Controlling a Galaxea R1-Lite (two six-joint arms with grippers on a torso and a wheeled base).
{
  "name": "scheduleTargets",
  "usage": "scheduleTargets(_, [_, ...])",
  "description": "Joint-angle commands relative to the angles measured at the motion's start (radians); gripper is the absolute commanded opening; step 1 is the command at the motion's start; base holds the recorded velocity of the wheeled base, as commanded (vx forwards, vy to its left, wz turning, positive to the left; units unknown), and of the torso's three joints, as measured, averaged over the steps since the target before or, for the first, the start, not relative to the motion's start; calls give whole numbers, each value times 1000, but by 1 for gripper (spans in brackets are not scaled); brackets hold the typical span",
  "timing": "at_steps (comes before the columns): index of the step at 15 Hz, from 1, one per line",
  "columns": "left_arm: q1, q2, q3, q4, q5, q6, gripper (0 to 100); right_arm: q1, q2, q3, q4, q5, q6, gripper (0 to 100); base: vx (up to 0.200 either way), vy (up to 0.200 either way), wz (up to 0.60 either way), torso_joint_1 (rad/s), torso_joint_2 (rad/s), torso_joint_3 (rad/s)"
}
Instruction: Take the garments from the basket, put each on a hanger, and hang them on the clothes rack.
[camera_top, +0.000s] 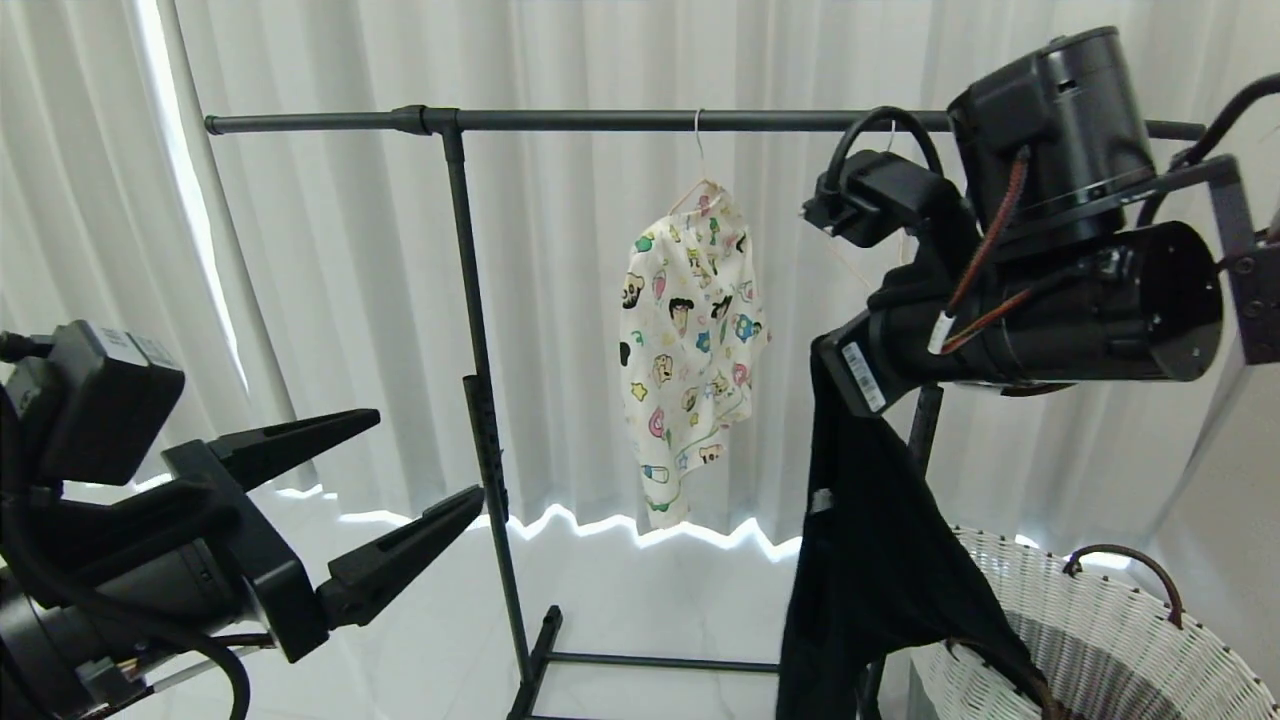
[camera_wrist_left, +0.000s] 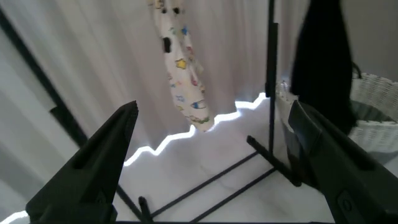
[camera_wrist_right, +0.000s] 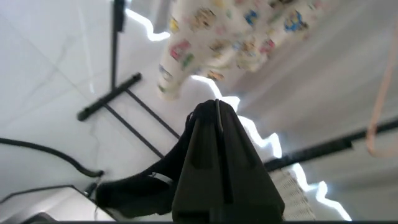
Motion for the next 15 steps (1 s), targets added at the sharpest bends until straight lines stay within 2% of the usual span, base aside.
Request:
scheduleTargets(1, [-83, 41, -5, 1, 1, -2, 100, 36, 107, -104, -1, 31, 3, 0, 0, 0, 0, 0, 0, 0])
scheduleTargets(5, [-187, 125, -14, -1, 1, -7, 100, 88, 162, -206, 1, 98, 23, 0, 0, 0, 0, 0, 0, 0])
scheduleTargets(9, [-190, 251, -82, -1, 1, -14, 100, 122, 155, -210, -1, 146, 24, 0, 0, 0, 0, 0, 0, 0])
scheduleTargets(10, [-192, 292, -103, -1, 0, -40, 100, 132, 147, -210, -1, 162, 24, 0, 0, 0, 0, 0, 0, 0])
scheduleTargets(15, [-193, 444, -132, -1, 14, -56, 100, 166, 124, -210, -2, 164, 24, 0, 0, 0, 0, 0, 0, 0])
